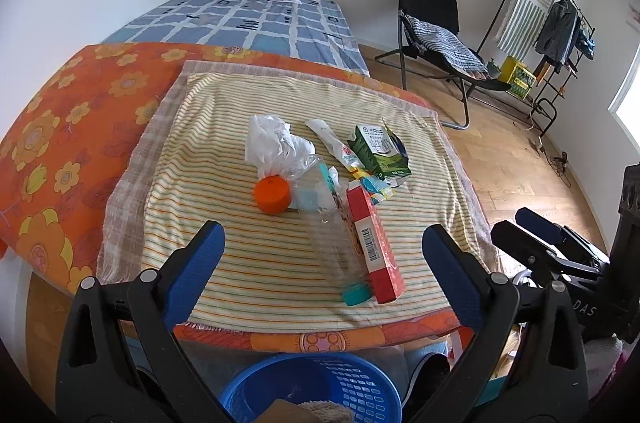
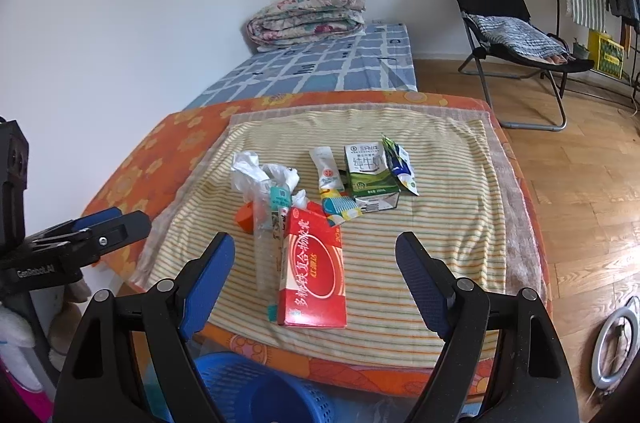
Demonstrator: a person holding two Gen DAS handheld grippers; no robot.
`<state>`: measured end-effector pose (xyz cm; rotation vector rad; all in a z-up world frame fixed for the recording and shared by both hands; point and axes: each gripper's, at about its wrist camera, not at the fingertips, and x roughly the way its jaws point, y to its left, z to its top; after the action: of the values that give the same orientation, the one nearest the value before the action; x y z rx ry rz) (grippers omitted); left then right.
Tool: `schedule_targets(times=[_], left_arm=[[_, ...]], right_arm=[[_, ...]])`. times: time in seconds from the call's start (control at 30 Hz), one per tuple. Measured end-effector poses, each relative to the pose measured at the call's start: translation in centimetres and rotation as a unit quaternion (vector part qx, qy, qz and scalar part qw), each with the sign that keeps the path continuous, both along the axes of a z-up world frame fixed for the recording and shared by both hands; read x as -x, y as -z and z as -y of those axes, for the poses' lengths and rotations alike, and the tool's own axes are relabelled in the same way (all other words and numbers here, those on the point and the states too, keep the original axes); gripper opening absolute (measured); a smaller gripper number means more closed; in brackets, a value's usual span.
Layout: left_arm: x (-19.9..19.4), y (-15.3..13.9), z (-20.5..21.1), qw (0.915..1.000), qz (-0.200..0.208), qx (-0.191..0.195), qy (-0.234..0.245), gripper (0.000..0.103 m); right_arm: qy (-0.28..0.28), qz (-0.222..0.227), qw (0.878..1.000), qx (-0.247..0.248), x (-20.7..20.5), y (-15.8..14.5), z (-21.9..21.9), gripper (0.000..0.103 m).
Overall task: Collect trash
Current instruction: 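Move both tools toward the trash on the striped cloth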
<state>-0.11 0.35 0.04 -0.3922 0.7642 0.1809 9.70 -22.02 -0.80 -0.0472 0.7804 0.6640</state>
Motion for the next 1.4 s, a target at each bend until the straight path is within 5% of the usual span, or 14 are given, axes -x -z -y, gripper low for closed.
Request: schedule_targets(times=[1.4], left_arm=[[0.6,0.8,-0.9,0.9998,-0.005,-0.016,-0.011,0.101]], right_arm=[[0.008,-0.022,1.000,0.007,-0.6,0.8,-0.2,0.083]])
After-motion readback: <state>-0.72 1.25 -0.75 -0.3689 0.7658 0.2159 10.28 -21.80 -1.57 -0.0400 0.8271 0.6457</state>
